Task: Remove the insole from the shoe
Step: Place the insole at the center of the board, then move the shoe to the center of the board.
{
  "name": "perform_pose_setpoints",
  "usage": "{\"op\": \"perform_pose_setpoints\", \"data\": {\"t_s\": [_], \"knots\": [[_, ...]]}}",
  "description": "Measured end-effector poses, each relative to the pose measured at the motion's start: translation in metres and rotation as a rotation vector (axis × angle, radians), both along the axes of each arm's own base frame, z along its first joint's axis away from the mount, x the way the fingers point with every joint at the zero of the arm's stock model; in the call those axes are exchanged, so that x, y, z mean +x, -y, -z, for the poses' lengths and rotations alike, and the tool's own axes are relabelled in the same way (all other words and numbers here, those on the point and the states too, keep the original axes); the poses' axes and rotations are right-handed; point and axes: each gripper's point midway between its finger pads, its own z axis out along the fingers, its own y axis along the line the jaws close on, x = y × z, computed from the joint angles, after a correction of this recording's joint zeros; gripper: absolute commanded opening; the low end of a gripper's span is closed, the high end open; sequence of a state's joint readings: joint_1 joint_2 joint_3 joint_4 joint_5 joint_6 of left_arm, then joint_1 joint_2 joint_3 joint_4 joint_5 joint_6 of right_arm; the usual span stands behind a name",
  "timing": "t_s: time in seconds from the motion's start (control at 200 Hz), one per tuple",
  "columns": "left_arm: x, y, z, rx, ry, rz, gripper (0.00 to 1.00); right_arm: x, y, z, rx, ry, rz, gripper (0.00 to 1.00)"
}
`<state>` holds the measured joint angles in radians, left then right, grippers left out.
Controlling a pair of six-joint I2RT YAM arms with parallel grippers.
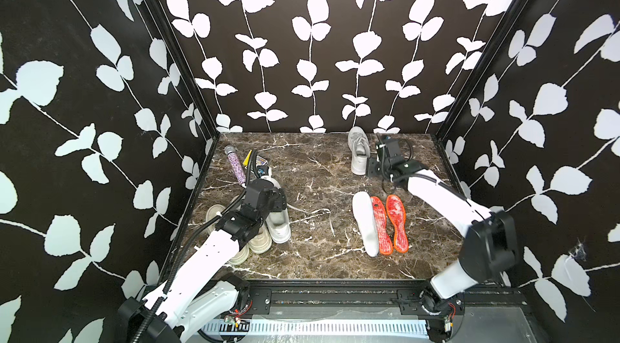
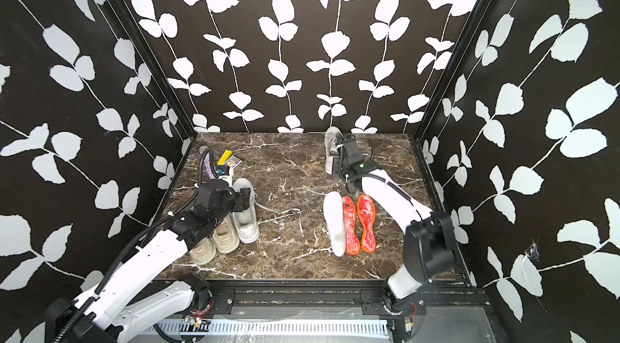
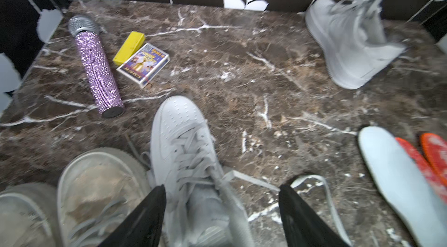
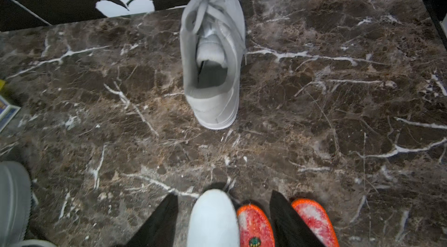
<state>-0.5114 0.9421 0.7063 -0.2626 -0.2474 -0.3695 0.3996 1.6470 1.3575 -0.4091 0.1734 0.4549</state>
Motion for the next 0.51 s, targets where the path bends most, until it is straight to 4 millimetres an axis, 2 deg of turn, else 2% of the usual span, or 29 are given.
{"op": "perform_pose_setpoints", "data": {"t_s": [0.12,0.21,0.37,0.505], "knots": [[0.002,0.010,0.003,-0.047,0.015,0.036,0.78,0.041,0.008,0.009,0.009,-0.012,0.026,0.59],[0.005,0.018,0.006,-0.077,0.015,0.054,0.78,0.066,0.012,0.027,0.020,-0.042,0.031,0.58],[0.013,0.036,0.013,-0.115,0.009,0.097,0.79,0.090,0.015,0.057,0.031,-0.098,0.013,0.56],[0.018,0.053,0.026,-0.118,-0.021,0.138,0.79,0.111,0.009,0.067,0.051,-0.111,-0.011,0.54]]}}
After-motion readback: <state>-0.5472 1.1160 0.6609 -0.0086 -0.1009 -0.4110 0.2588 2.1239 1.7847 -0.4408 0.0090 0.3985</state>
